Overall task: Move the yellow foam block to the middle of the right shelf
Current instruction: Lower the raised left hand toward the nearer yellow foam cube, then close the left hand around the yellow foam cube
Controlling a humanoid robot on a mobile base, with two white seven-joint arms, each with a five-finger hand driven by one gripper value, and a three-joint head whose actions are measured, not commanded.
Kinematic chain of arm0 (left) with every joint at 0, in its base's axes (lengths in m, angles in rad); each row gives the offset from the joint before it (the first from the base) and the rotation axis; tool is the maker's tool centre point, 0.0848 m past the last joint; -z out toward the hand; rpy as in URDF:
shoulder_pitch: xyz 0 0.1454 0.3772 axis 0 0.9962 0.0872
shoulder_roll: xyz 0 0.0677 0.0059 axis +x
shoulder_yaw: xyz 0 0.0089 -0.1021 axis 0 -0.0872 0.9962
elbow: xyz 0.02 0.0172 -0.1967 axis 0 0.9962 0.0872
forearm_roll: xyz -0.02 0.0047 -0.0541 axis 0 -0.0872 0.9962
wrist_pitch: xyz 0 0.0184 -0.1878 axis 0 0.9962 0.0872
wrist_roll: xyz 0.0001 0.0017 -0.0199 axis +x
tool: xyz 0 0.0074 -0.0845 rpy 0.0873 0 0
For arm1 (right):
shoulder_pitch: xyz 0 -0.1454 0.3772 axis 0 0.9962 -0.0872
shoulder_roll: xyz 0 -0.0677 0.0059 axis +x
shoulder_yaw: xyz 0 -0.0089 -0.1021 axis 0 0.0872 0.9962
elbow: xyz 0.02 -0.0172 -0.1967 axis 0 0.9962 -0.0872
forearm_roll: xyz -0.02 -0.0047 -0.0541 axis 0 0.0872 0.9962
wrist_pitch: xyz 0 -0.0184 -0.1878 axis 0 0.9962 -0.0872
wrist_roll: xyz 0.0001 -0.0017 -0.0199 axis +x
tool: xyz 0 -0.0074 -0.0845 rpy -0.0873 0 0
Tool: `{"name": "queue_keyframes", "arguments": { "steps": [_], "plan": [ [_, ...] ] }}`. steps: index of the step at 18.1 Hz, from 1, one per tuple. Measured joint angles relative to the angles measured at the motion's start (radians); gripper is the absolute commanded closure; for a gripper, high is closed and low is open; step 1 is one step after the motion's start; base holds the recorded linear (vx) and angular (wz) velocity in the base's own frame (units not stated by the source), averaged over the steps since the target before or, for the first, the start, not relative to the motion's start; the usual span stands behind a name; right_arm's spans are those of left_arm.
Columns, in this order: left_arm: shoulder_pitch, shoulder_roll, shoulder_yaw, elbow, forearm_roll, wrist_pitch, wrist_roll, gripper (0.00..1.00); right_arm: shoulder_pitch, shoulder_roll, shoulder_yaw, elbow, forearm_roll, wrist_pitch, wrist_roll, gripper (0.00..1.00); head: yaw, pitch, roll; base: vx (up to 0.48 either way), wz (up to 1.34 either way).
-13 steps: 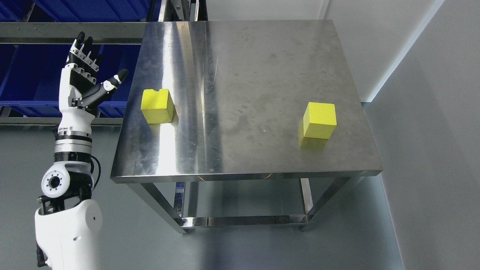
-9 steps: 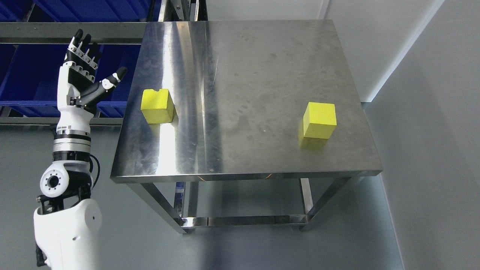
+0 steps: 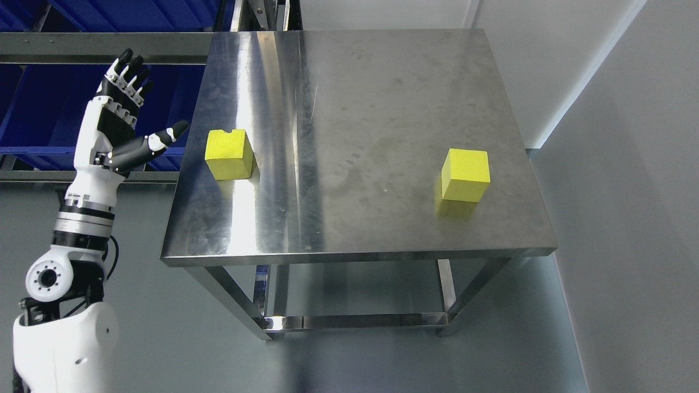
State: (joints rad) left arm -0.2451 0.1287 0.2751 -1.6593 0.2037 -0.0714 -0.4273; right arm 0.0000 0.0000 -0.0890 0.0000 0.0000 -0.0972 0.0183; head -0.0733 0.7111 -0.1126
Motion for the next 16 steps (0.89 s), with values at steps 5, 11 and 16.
{"name": "queue_keyframes", "arguments": {
  "steps": [5, 11, 16],
  "plan": [
    [0.034, 0.095, -0.009, 0.021, -0.004, -0.011, -0.051, 0.01, 0.000, 0.000, 0.000, 0.000, 0.000, 0.000, 0.000, 0.00, 0.0000, 0.000, 0.000, 0.000, 0.00],
    [0.027, 0.165, -0.052, 0.077, -0.018, -0.009, -0.139, 0.02, 0.000, 0.000, 0.000, 0.000, 0.000, 0.000, 0.000, 0.00, 0.0000, 0.000, 0.000, 0.000, 0.00],
    [-0.011, 0.191, -0.104, 0.139, -0.055, -0.003, -0.162, 0.02, 0.000, 0.000, 0.000, 0.000, 0.000, 0.000, 0.000, 0.00, 0.0000, 0.000, 0.000, 0.000, 0.00]
  ]
}}
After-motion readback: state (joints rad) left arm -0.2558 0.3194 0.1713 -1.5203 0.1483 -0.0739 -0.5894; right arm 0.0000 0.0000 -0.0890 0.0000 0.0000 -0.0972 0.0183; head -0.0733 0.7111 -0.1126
